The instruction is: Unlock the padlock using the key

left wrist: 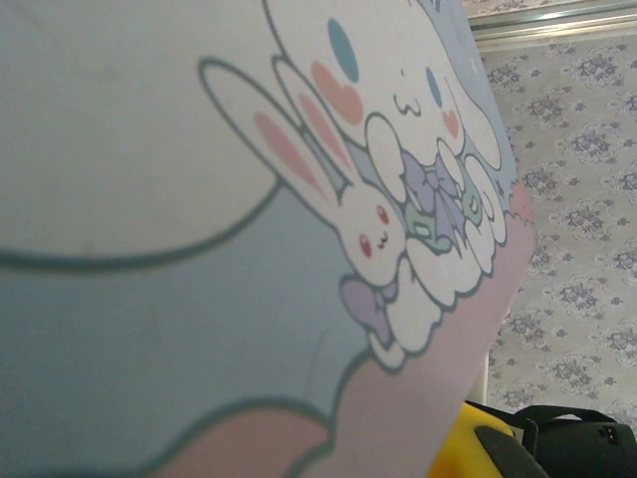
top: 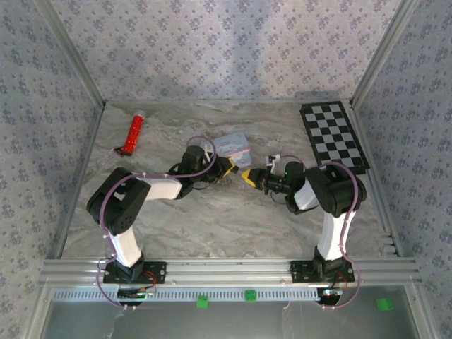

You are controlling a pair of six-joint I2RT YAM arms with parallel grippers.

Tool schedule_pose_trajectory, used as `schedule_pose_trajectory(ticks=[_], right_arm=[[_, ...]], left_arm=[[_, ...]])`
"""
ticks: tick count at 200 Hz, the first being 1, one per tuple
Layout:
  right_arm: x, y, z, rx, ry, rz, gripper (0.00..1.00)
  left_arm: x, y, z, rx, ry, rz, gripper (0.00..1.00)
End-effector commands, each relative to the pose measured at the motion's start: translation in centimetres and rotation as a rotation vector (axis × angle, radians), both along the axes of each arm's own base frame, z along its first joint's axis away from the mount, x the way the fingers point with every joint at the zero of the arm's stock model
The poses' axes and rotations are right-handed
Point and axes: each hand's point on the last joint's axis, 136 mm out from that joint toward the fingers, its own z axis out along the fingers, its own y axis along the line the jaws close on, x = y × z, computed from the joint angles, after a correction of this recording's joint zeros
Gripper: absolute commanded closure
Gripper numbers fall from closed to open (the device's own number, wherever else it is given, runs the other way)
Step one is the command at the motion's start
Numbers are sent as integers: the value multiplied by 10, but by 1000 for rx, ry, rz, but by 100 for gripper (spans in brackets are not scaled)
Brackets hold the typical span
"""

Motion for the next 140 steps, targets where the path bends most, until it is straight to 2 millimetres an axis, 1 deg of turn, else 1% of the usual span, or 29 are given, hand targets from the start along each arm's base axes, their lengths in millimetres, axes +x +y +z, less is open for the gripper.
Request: schedule_pose_trajectory(ticks=[1, 27, 100, 124, 140], right_arm=[[10, 3, 18, 18, -92, 2, 100], [11, 5, 23, 23, -108, 6, 100], [11, 14, 36, 39, -138, 23, 100], [13, 12, 40, 42, -149, 19, 100], [17, 7, 39, 42, -141, 2, 100]], left_arm=[[-2, -11, 47, -96, -104, -49, 92], [-2, -12, 49, -100, -107, -51, 92], [-3, -14, 46, -93, -102, -55, 92], [-3, -13, 45, -90, -101, -54, 93], [-3, -13, 45, -90, -101, -53, 93]])
